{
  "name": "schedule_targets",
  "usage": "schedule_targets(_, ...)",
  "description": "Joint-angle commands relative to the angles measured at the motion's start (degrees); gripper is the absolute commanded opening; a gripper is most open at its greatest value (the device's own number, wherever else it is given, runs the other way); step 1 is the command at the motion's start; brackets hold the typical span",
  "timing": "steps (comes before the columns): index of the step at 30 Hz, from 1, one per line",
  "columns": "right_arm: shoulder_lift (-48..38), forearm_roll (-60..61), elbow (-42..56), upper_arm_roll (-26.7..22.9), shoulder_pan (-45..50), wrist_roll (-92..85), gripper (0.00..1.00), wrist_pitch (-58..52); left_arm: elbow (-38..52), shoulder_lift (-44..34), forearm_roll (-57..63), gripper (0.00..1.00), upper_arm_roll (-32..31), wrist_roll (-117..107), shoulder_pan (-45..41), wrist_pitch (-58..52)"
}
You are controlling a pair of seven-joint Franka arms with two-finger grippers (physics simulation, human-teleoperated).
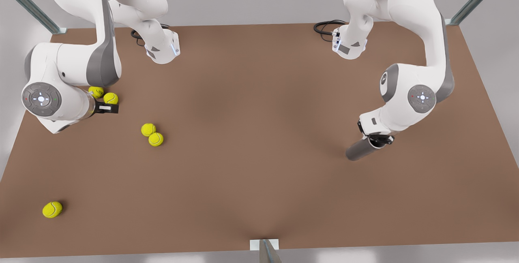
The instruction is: Put the tennis tube upright
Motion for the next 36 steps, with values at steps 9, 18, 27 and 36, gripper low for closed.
schedule_targets(9,0.1,-1.0,0.1,0.0,0.1,0.0,1.0,-0.1,1.0,2.7,1.4,0.21,0.0,-14.4,-0.8,0.2)
schedule_targets(18,1.9,0.9,2.8,3.1,-0.4,-2.0,1.0,2.1,0.9,3.9,1.6,0.21,0.0,-14.2,-0.8,1.3)
schedule_targets(27,-0.4,13.4,4.9,1.1,-5.9,-2.1,1.0,6.2,0.4,4.7,1.6,0.21,-0.1,-13.4,-0.8,3.8)
schedule_targets(36,-2.8,13.3,3.7,1.2,-6.1,-2.3,1.0,6.7,0.5,4.8,1.6,0.36,-0.1,-13.5,-0.8,3.0)
